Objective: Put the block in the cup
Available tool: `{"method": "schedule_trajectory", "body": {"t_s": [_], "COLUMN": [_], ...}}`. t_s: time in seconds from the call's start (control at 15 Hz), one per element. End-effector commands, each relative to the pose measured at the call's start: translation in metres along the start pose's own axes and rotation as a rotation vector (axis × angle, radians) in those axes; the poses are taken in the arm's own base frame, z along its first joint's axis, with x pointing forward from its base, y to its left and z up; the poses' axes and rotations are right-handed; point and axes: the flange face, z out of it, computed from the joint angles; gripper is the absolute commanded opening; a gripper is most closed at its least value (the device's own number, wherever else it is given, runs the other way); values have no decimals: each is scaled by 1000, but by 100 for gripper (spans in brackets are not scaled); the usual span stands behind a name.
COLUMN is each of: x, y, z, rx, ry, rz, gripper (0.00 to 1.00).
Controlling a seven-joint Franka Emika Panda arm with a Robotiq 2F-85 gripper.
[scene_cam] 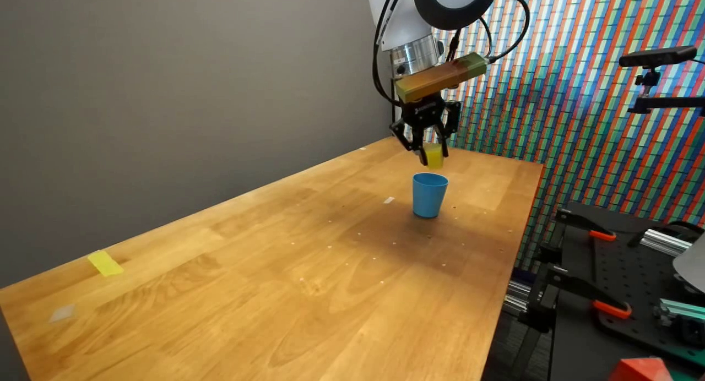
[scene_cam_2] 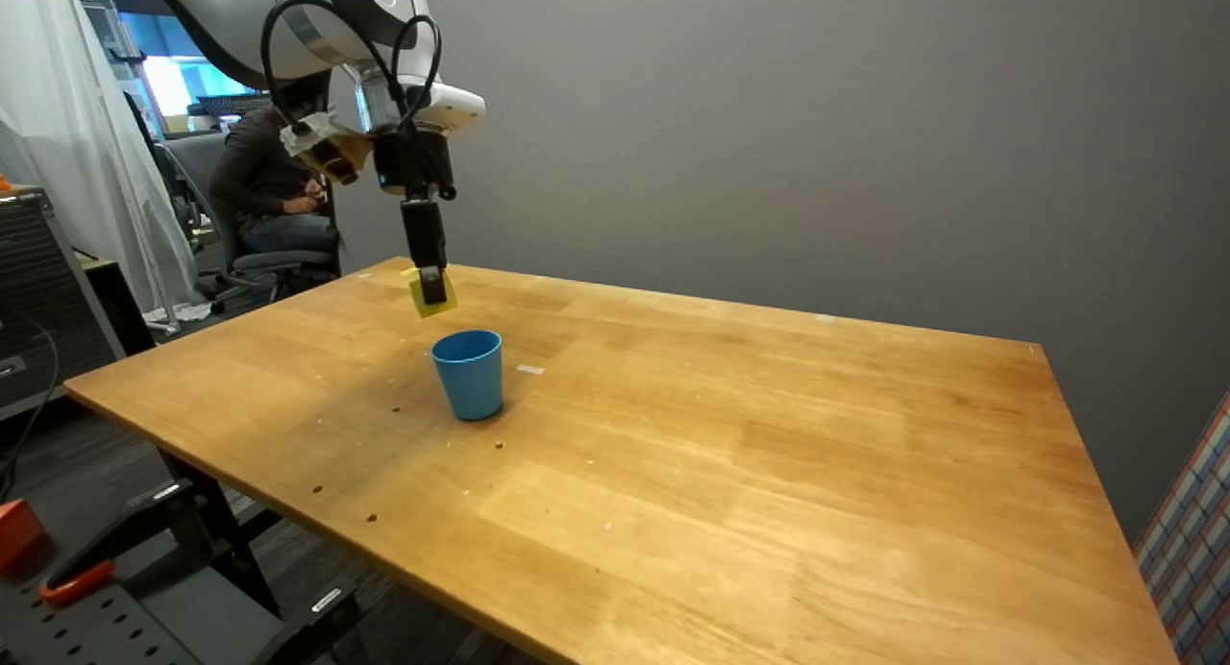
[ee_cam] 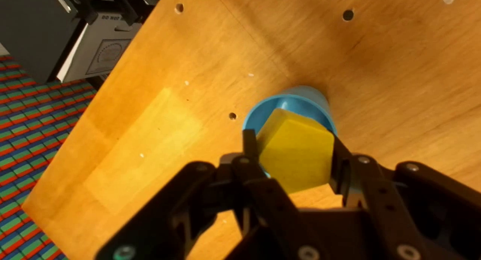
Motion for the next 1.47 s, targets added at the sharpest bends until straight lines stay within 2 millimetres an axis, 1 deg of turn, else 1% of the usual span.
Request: {"method": "schedule_trajectory", "body": {"t_s": [0.0, 0.2, 0.67, 0.73, 0.8, 0.93, 1.0, 1.07, 1.13, 1.2, 1.4], "x": [-6, -6, 2, 3, 4, 4, 2, 0, -1, -3, -13], "y": [10, 7, -6, -7, -7, -7, -8, -10, -12, -15, -22], "z": [9, 18, 25, 27, 28, 30, 27, 19, 11, -2, -46], "rx": [-6, -19, -18, -19, -18, -15, -2, 23, 58, 112, 235], "ry": [16, 39, 121, 123, 128, 130, 130, 127, 128, 136, 150], "rz": [36, 38, 30, 33, 37, 30, 20, -2, -24, -52, -158], "gripper": [19, 19, 19, 69, 69, 83, 90, 98, 100, 100, 100]}}
